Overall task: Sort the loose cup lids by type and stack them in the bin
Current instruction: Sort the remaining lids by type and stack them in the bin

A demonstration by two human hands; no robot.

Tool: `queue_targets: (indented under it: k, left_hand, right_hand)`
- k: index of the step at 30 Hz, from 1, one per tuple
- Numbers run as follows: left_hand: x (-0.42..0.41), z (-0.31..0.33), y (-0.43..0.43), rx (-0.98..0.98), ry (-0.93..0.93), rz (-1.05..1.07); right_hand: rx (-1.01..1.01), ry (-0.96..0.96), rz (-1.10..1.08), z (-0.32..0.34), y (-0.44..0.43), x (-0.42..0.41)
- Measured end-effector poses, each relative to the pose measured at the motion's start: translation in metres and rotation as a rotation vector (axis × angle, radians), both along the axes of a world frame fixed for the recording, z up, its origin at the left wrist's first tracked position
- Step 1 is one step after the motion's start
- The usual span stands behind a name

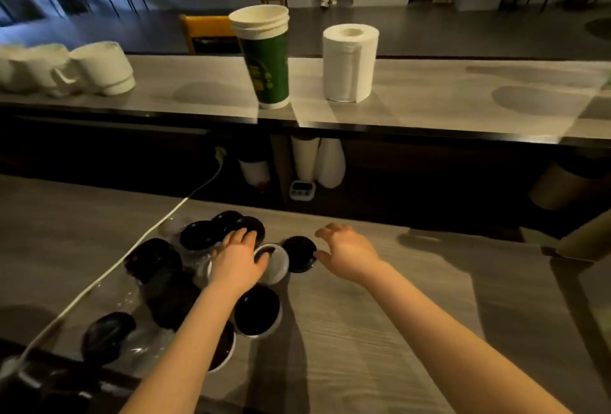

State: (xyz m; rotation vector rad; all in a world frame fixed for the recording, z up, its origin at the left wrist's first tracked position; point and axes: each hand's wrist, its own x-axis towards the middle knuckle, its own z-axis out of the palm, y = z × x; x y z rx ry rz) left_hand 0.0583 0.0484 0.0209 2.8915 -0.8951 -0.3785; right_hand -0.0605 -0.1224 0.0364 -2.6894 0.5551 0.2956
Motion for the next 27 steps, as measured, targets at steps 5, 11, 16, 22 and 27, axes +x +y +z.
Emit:
queue_targets:
  k: [5,11,16,22,27]
  left_hand:
    - [0.049,-0.020,0.034,0.105,0.110,0.077]
    - [0.078,-0.046,0.051,0.142,0.213,0.067]
    - [0.083,-0.063,0.047,0.182,0.255,0.011]
    - [0.086,-0.070,0.043,0.157,0.235,0.013]
    - [0.082,-0.065,0.048,0.007,0.270,0.033]
  right_hand:
    - [0.067,0.073,0.043,-0.026,0.026,0.048]
    - [0.026,0.180,0.197,-0.054,0.045,0.095]
    - [-0.043,0.285,0.324,-0.069,0.056,0.115]
    - [-0.073,0.210,0.271,-0.071,0.054,0.117]
    - [0.268,-0.004,0.070,-0.065,0.045,0.112]
